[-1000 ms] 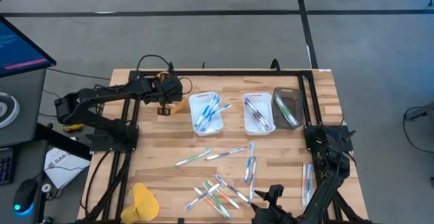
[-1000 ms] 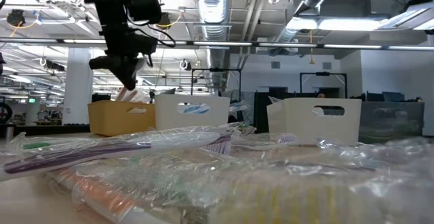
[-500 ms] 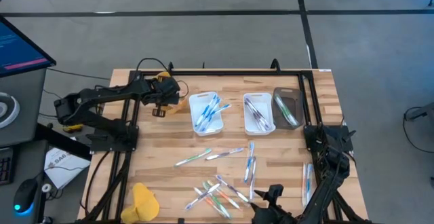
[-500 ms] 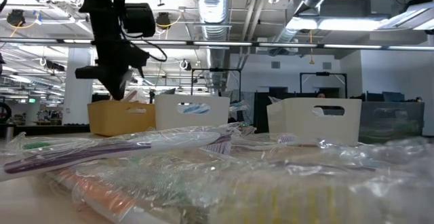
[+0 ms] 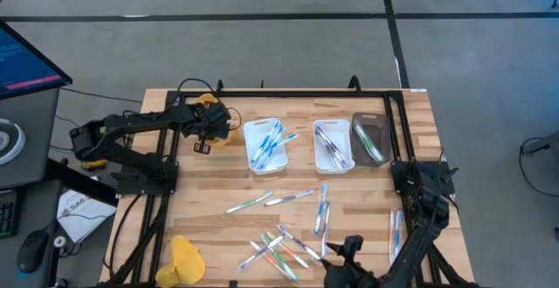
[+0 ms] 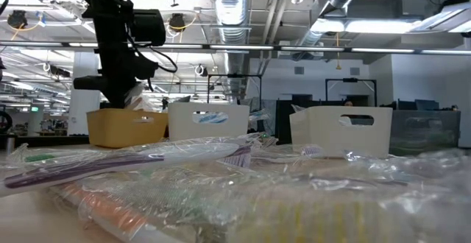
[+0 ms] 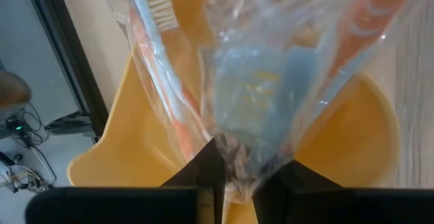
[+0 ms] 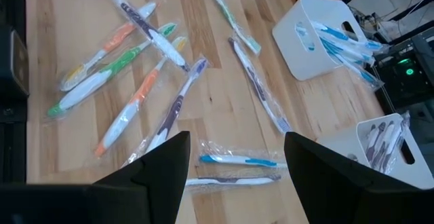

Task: Pick & Place Toothbrushes
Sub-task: Put the orange toothbrush into the orange bin

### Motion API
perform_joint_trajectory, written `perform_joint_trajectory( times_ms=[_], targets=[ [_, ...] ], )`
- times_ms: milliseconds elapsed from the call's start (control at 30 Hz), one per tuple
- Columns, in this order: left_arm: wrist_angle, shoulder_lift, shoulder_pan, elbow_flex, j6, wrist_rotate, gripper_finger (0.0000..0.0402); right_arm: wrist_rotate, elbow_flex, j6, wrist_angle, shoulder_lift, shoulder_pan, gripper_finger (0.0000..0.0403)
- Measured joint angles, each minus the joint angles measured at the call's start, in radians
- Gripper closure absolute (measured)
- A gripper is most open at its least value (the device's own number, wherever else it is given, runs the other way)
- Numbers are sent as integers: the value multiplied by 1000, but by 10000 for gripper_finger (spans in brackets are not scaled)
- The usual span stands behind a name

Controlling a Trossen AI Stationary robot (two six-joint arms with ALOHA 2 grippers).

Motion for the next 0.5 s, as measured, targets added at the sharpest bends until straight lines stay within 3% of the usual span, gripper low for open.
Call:
perform_joint_trajectory(
  times_ms=[500],
  targets=[
    [4, 0, 0, 0, -7, 14, 354, 0, 0, -1, 0, 0, -5, 168]
  ],
)
